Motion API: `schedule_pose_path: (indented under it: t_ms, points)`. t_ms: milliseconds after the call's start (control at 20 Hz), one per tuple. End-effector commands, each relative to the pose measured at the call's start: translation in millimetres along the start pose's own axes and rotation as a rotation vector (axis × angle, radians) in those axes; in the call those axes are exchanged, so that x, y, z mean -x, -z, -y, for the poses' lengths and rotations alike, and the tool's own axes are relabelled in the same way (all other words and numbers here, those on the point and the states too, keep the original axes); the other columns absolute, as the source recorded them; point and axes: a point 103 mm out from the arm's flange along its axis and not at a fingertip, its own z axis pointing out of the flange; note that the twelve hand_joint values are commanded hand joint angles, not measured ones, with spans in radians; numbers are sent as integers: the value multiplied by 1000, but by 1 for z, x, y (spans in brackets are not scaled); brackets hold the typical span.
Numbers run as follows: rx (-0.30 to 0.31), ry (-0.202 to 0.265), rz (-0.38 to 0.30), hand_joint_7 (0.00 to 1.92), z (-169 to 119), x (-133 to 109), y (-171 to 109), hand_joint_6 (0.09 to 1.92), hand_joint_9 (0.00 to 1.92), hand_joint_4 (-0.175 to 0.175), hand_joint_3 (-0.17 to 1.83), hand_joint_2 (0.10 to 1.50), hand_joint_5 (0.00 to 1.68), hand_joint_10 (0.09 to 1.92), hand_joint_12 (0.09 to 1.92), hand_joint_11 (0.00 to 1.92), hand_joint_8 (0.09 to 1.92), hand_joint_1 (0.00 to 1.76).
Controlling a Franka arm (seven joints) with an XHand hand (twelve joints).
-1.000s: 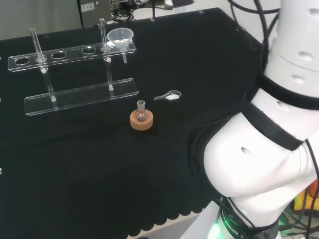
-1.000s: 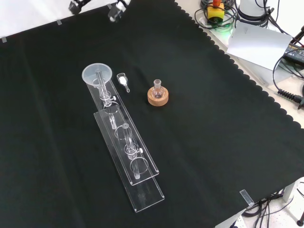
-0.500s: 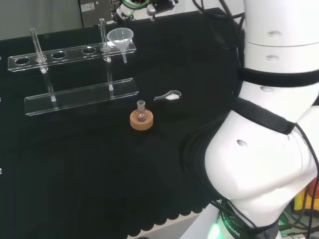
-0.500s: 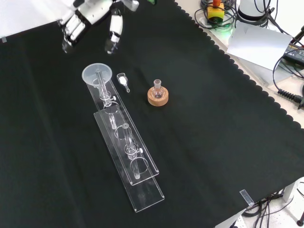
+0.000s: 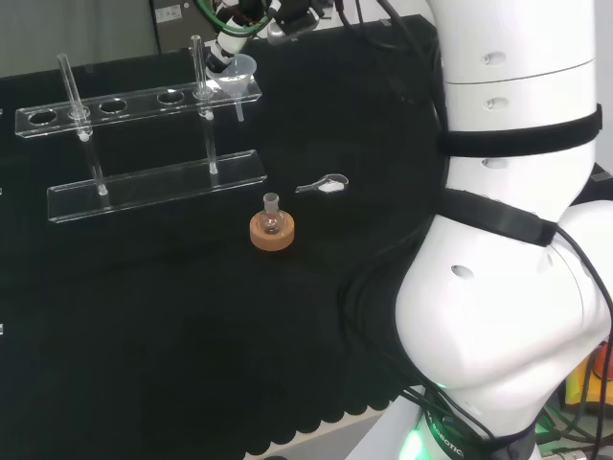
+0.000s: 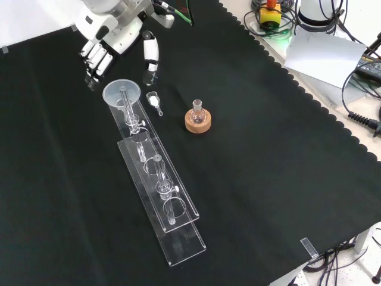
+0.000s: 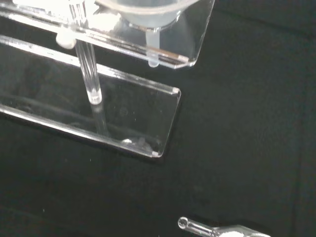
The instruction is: Pick up the funnel from the transparent funnel stand.
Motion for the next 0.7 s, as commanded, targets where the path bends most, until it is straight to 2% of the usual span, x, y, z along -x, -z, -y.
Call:
schedule_pose_path:
  t_ms: [50,150,700]
  points:
    - [-30,8,60,0,-3,-9,-3,87,124,9,262,782,87,731,1456,0,544,433]
    - [-39,2,86,0,-5,-11,-6,87,114,8,264,768,81,743,1477,0,530,449]
    - [-66,-19,99,0,-10,-3,-12,87,35,10,286,732,23,784,1513,0,226,492]
